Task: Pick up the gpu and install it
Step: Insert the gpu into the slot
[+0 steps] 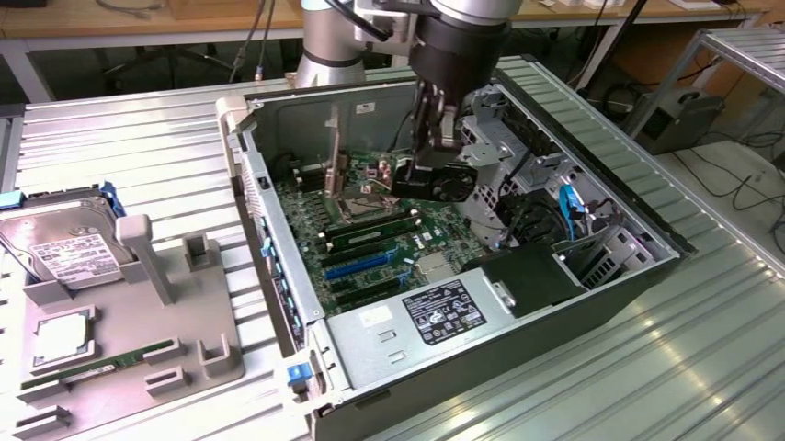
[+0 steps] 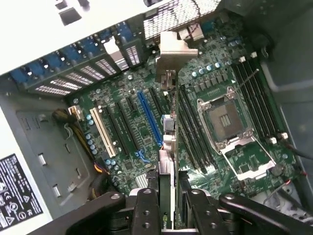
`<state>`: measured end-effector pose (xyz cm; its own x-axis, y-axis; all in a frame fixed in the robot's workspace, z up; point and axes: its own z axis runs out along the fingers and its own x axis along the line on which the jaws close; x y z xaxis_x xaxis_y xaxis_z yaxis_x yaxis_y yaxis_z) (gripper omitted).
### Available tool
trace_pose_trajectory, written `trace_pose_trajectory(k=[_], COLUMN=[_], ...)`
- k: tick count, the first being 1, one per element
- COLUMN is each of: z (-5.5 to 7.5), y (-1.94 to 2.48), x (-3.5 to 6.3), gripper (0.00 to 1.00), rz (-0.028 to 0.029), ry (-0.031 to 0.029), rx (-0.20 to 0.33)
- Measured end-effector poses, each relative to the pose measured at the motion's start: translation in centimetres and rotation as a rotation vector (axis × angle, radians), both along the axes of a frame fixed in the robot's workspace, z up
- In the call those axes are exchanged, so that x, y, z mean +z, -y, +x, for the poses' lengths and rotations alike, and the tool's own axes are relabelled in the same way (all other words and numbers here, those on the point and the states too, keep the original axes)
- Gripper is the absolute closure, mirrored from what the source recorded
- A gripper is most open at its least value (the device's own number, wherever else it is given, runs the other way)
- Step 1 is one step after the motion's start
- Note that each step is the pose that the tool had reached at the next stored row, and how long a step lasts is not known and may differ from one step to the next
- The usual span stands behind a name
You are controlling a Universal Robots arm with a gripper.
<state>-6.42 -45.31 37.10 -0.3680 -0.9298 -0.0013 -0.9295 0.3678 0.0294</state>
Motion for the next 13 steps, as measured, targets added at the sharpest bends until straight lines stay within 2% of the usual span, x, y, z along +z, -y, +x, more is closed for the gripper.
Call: trace_pose_trajectory(k=[8,11,13], z=[0.0,0.0,0.0], y=[0.00,0.00,0.00], x=[-0.59,-1.41,-1.72], gripper=[0.74,0.74,0.74], rz=[0.0000,-0.0001,-0.0001], ry=[0.0000,0.0000,0.0000], rx=[0.165,0.290,0.342])
